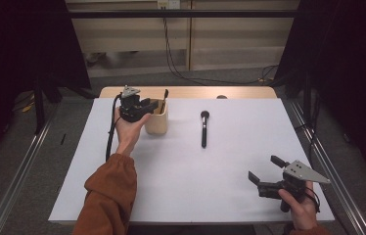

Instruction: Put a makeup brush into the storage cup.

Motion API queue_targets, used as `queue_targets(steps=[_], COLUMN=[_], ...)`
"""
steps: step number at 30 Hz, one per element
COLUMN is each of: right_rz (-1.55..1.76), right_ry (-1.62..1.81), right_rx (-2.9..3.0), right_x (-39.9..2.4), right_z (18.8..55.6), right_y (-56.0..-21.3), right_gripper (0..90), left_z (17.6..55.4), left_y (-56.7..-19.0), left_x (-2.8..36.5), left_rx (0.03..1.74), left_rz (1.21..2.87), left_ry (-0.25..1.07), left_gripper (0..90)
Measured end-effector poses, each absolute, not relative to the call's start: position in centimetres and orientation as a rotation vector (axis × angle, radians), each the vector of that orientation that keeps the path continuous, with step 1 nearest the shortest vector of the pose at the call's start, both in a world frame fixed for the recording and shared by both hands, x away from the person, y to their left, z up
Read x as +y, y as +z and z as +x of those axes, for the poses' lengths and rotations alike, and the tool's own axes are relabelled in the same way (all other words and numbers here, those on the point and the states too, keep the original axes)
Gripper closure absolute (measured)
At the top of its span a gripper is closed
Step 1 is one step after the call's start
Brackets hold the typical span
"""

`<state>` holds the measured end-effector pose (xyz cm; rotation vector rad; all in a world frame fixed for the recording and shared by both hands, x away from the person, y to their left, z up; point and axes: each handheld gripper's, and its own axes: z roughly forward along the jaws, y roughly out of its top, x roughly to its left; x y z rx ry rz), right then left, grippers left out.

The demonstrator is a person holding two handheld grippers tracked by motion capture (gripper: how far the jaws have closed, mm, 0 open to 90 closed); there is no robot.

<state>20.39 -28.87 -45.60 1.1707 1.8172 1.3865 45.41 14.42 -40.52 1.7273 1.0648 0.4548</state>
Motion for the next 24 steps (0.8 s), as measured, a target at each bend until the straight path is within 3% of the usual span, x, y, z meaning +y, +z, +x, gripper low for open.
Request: queue_targets(steps=[8, 13, 17, 24], right_rz=[1.162, 1.162, 1.164, 1.172], right_ry=[1.381, 1.380, 1.380, 1.385], right_rx=[1.825, 1.826, 1.827, 1.822], right_x=[-28.9, -28.9, -28.9, -28.8], right_z=[20.4, 20.5, 20.5, 20.5], right_y=[-45.6, -45.6, -45.6, -45.6], right_gripper=[0.0, 0.0, 0.0, 0.0], left_z=[45.0, 44.9, 44.6, 43.4], left_y=[-39.8, -39.7, -39.6, -39.8], left_x=[14.9, 15.2, 15.6, 16.1], left_rx=[1.107, 1.114, 1.107, 1.049], left_rz=[1.709, 1.704, 1.696, 1.714], left_ry=[0.477, 0.455, 0.435, 0.460], left_gripper=[24.6, 11.6, 5.7, 4.7])
